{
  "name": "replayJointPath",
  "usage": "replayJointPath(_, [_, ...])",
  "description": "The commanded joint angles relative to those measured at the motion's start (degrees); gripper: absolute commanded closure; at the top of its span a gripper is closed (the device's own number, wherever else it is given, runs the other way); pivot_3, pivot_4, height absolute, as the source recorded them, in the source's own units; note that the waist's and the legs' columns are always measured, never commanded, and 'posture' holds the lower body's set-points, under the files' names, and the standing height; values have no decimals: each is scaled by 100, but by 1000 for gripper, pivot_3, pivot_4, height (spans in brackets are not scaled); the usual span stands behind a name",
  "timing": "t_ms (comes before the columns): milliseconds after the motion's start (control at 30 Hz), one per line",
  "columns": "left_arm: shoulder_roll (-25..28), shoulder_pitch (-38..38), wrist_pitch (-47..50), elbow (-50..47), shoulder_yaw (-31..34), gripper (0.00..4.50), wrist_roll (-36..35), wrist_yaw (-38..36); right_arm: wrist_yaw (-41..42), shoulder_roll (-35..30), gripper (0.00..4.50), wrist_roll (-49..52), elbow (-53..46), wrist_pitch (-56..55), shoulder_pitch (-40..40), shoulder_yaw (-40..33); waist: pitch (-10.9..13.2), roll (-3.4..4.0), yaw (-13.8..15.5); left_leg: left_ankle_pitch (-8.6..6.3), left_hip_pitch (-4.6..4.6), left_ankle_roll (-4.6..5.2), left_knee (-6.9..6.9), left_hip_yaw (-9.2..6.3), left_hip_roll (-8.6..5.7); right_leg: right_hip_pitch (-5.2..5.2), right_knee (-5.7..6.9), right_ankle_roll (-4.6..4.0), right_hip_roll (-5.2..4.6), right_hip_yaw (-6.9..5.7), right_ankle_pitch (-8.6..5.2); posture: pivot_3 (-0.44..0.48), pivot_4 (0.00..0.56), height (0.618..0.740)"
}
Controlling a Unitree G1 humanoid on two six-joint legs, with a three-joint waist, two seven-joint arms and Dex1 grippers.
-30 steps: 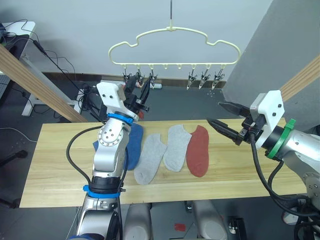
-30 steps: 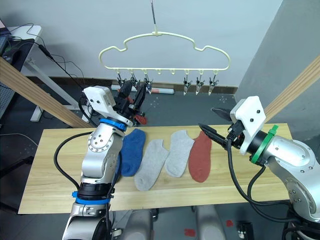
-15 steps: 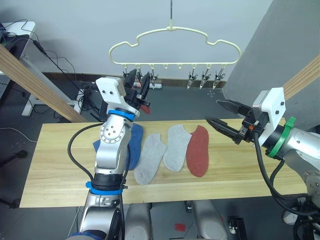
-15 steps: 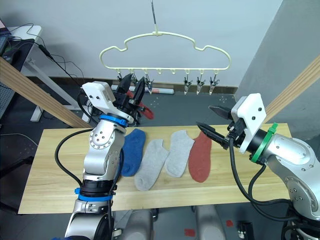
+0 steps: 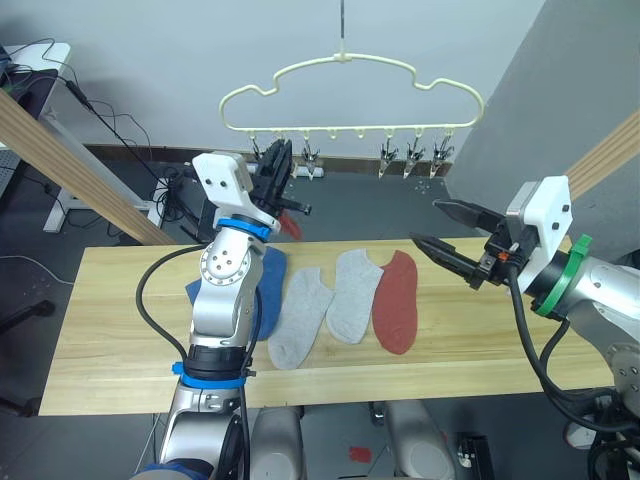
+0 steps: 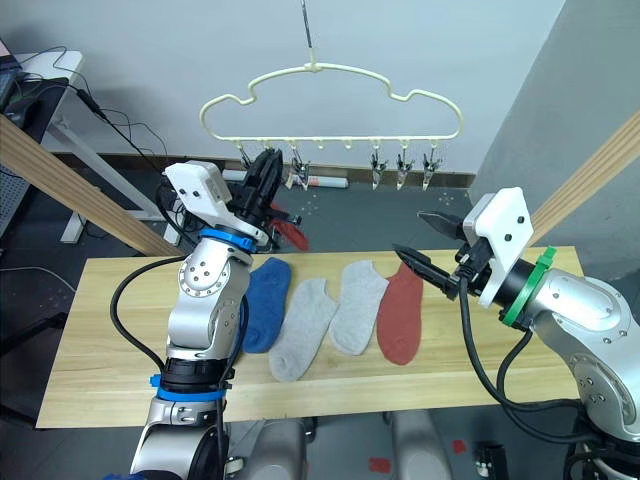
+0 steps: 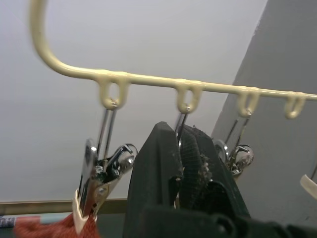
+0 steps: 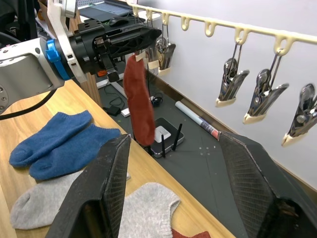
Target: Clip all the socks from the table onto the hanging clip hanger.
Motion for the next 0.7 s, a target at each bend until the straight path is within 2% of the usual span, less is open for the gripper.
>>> replayJointPath(33, [32,-40,-61,-179,39,4493,-11,-25,-13,-51,1549,21,-201,-159,110,-13,0,0,-1,0,0,0,0,0,0,0,0,0,0,0,0,-110,375,740])
replayJointPath(167, [56,-39,-31,-197,40,4493,-21,-48,-65,-73,1549,-119,-246,-174,243,144,0,0,-5,0,0,0,0,0,0,0,0,0,0,0,0,-110,375,740])
replayJointPath(233, [177,-37,89,-303,-6,4500,-90,-241,-788,178,1189,-861,-208,-49,760,938,-2,-3,-5,0,0,0,-1,0,0,0,0,0,0,1,0,-108,380,740])
replayJointPath(367, [304,-22,239,-448,-87,4500,-174,-491,-2014,952,22,-2052,271,-6,1157,2251,-4,-7,-10,1,-1,-3,-9,2,6,-9,-3,1,5,3,-1,-106,384,740])
replayJointPath(500, [328,-14,319,-519,-122,4500,-199,-600,-2481,1501,22,-2861,1115,-343,1138,2837,-5,-8,-71,2,-3,-4,-1,15,1,-14,-3,8,0,20,3,-101,386,740])
replayJointPath(700, [305,3,461,-604,-113,4500,-221,-670,-2918,2337,22,-3570,2546,-1162,873,2861,-5,-8,-90,2,-2,-4,-7,10,7,-17,0,8,8,16,3,-88,388,740])
